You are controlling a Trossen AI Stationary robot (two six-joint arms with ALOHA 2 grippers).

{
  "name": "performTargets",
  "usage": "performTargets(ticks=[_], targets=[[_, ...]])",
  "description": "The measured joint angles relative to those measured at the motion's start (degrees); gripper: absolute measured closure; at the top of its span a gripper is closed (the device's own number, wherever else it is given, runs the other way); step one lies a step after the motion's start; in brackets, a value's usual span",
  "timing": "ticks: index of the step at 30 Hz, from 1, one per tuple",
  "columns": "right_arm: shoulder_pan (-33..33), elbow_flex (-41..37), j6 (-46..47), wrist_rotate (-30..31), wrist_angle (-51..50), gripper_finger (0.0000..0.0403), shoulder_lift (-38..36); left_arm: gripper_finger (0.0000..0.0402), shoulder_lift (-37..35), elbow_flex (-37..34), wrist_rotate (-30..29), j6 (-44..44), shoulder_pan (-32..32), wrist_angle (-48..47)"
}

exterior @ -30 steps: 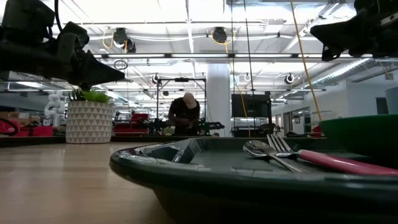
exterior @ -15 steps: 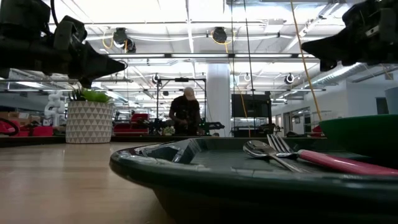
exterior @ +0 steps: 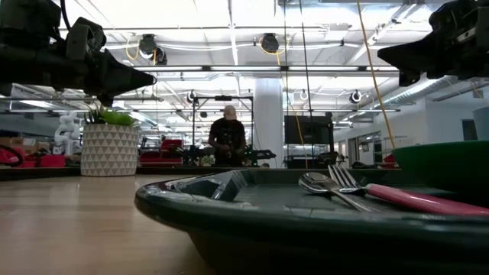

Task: Pick and place plate/cup/fork/spoon on tray
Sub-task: Return to Home Position

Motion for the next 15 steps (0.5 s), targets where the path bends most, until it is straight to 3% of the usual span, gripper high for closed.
performTargets(ticks=[8,15], targets=[[0.00,0.11,0.00,-0.01,-1.02,0.0403,0.08,0.0398,0.00,0.00,-0.12,0.24,0.00,0.04],[0.00,0.07,0.00,0.05,-3.90,0.0403,0.12,0.0383,0.01,0.00,-0.14,0.21,0.00,0.03]])
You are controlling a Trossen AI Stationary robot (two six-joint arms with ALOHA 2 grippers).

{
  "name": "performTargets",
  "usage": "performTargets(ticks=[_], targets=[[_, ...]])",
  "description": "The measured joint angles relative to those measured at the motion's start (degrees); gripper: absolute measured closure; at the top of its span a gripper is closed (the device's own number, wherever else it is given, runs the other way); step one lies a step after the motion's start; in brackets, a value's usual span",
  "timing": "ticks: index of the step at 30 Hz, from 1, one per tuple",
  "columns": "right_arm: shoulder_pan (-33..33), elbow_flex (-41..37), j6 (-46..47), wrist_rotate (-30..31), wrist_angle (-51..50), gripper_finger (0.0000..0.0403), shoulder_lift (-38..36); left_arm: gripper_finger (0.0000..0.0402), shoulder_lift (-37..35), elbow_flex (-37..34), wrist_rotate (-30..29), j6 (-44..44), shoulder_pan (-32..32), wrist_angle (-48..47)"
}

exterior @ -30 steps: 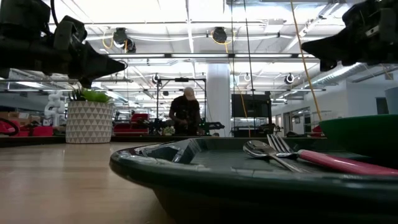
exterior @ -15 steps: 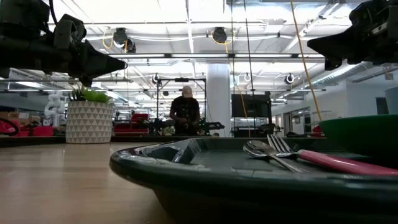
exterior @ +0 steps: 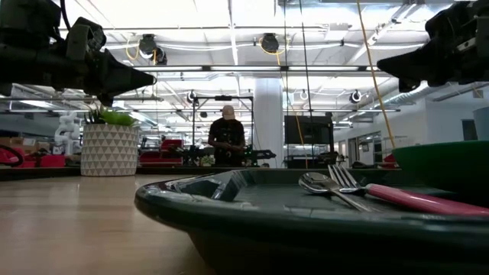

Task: Pick and place plate/cup/fork/spoon on tray
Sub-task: Return to Home Position

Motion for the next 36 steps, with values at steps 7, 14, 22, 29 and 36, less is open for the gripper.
performTargets(ticks=[7,14,22,29,36], targets=[[0.02,0.01,-0.09,-0.11,-1.76,0.0403,0.15,0.0397,0.00,0.00,0.00,-0.06,0.00,0.00],[0.02,0.00,-0.70,-0.07,-2.06,0.0403,0.68,0.0387,-0.01,0.00,0.49,1.43,0.00,-0.03],[0.02,0.00,-2.60,0.03,-1.46,0.0403,0.68,0.0396,0.00,0.00,3.38,4.24,0.00,-0.87],[0.02,0.00,-2.60,0.06,-1.41,0.0403,0.68,0.0398,0.01,0.00,3.54,5.49,0.00,-2.99],[0.02,0.01,-2.60,0.06,-1.37,0.0403,0.68,0.0397,0.01,0.04,3.58,5.21,0.33,-6.44]])
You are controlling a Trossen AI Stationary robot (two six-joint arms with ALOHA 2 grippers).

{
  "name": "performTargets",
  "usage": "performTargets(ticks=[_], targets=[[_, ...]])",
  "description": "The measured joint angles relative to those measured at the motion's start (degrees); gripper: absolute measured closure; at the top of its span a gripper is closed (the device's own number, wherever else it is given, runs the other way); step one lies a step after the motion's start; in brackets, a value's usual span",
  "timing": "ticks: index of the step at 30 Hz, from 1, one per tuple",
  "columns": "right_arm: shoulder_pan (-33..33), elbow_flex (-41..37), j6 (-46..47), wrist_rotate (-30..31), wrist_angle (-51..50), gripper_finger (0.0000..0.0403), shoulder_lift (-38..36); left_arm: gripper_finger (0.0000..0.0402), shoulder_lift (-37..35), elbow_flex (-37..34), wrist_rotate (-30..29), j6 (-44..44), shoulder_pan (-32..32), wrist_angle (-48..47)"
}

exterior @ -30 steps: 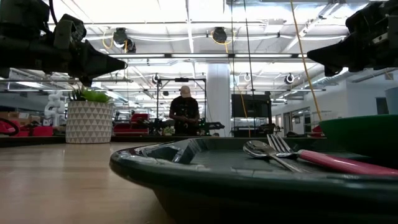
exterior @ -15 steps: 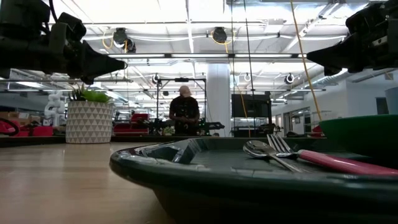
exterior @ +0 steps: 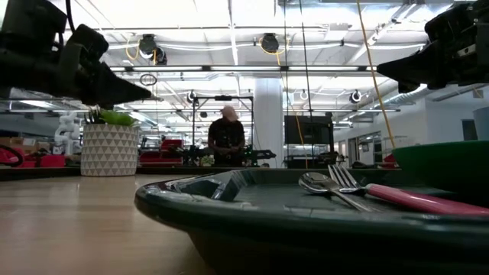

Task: Pick and place plate/cup/fork/spoon on tray
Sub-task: Return to Home Position

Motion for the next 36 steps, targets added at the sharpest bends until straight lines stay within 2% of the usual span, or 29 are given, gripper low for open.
performTargets(ticks=[5,12,17,24,36], targets=[[0.00,0.00,0.01,0.00,0.02,0.0403,0.00,0.0395,0.01,0.00,0.16,-0.55,-0.02,-2.51],[0.00,0.00,0.00,0.01,0.03,0.0403,0.00,0.0396,-0.04,0.00,3.44,-0.02,-0.02,-3.02],[0.00,-0.01,0.00,0.02,0.04,0.0403,0.00,0.0399,-2.91,0.00,4.04,1.92,0.00,-3.54],[0.00,0.01,0.00,0.02,0.04,0.0403,0.00,0.0399,-14.30,0.00,7.39,2.77,0.00,-9.83],[0.00,0.00,0.00,0.02,0.05,0.0403,0.00,0.0396,-38.34,-0.02,7.50,5.91,0.00,-29.02]])
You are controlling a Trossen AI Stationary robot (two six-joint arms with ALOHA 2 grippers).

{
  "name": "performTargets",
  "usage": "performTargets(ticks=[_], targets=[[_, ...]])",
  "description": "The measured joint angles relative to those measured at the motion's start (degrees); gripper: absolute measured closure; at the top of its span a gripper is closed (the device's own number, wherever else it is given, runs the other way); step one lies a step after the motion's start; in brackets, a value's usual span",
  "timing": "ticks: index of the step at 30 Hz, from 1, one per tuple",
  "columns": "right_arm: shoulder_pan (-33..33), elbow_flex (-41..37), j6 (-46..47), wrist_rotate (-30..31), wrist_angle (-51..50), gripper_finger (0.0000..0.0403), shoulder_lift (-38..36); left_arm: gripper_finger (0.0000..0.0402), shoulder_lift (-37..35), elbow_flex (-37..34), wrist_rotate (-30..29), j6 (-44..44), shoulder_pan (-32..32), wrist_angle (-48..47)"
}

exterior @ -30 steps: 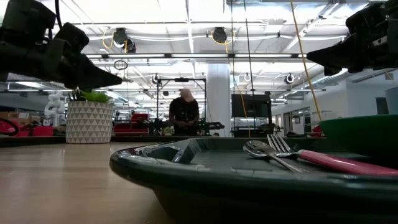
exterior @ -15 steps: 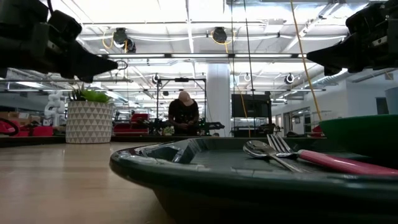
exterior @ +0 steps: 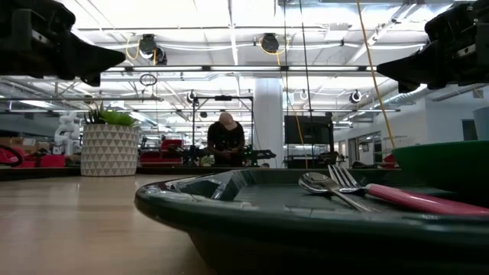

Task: Pick and place plate/cup/fork/spoon on tray
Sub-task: Return to Home Position

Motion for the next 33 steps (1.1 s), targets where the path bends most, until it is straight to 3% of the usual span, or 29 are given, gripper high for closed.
performTargets(ticks=[7,13,19,33], targets=[[0.00,-0.01,0.02,0.00,-0.01,0.0403,0.02,0.0395,-11.79,0.01,0.35,1.52,0.03,-9.22],[0.00,0.01,0.02,0.00,0.01,0.0403,0.02,0.0399,-11.53,0.04,0.61,1.56,2.19,-13.16],[-0.02,-0.01,0.02,0.00,0.01,0.0403,0.02,0.0394,-11.44,0.09,5.50,1.33,4.26,-14.37],[0.00,0.00,0.01,0.00,0.01,0.0403,0.02,0.0377,-11.38,0.07,5.38,2.14,5.31,-14.08]])
